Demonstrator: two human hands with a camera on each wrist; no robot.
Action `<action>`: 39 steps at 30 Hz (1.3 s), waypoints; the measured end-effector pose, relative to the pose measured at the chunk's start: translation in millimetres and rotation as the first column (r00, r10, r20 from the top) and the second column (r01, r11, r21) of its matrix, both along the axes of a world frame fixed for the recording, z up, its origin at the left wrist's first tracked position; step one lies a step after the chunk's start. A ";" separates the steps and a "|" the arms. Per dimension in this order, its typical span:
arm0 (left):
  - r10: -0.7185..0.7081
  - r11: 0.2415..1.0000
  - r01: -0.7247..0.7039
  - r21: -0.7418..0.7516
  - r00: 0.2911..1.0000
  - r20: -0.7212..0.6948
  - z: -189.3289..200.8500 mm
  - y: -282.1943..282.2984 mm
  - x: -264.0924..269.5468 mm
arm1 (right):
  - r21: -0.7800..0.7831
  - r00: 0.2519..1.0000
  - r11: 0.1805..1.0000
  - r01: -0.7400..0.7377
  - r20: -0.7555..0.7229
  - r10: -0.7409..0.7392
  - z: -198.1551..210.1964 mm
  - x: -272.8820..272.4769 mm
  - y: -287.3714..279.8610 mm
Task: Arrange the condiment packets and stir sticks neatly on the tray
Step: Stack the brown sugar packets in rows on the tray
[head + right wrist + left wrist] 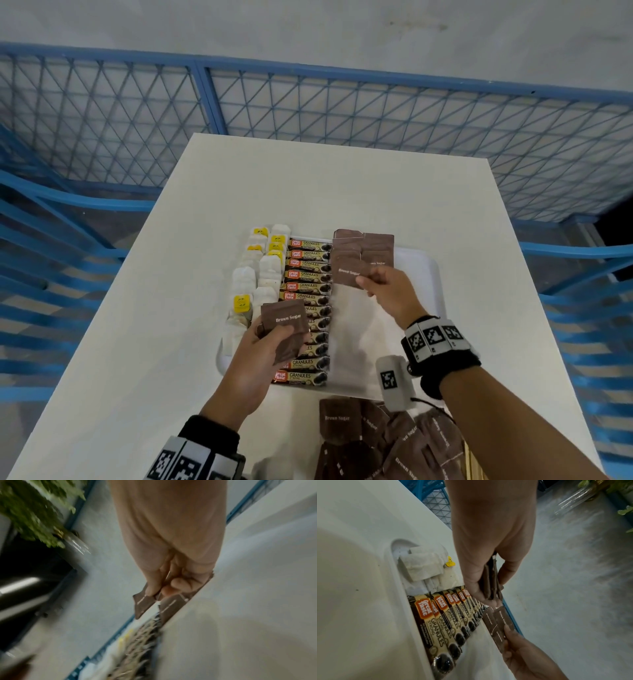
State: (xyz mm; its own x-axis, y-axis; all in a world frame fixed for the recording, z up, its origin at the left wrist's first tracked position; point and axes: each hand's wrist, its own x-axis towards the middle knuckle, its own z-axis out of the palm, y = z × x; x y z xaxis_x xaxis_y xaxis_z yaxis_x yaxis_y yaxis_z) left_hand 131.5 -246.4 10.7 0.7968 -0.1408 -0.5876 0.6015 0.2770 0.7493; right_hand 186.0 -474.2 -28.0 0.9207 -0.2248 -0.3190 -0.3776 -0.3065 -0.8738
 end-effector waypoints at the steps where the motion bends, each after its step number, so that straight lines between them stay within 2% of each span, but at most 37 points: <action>1: -0.003 1.000 0.003 0.007 1.000 0.001 -0.6 0.6 -0.7 | -0.035 1.000 0.999 0.026 -0.003 -0.026 -4.1 4.6 -4.0; 9: -0.046 0.999 0.046 0.009 0.997 0.055 1.1 0.2 -4.6 | -0.187 0.998 0.982 -0.004 -0.067 -0.009 -19.2 28.1 -7.6; 21: -0.040 0.999 0.039 0.017 0.996 0.080 2.7 -3.7 -3.9 | -0.265 0.994 0.958 0.109 0.019 -0.108 -25.5 30.2 3.9; 24: -0.051 0.998 0.048 0.026 0.994 0.093 2.5 -5.5 -3.2 | -0.296 0.993 0.951 0.091 0.097 -0.065 -12.6 21.7 13.0; 27: -0.057 0.998 0.052 0.045 0.993 0.106 2.1 -7.2 -1.7 | -0.189 0.991 0.975 -0.113 0.053 0.125 11.5 3.7 28.6; 29: -0.062 0.996 0.055 0.063 0.992 0.114 1.3 -8.9 -0.3 | -0.040 0.964 0.963 -0.267 -0.019 0.267 25.8 -11.3 36.7; 31: -0.060 0.996 0.052 0.072 0.991 0.117 -0.2 -10.4 0.7 | 0.127 0.932 0.929 -0.347 -0.061 0.356 34.0 -25.5 41.6; 35: -0.078 0.996 0.072 0.061 0.991 0.104 -1.7 -13.3 0.2 | 0.330 0.934 0.882 -0.335 -0.010 0.358 30.1 -39.7 44.5; 39: -0.086 0.996 0.085 0.020 0.996 0.039 -1.5 -15.5 -2.2 | 0.381 0.950 0.878 -0.290 0.004 0.312 25.3 -42.0 39.6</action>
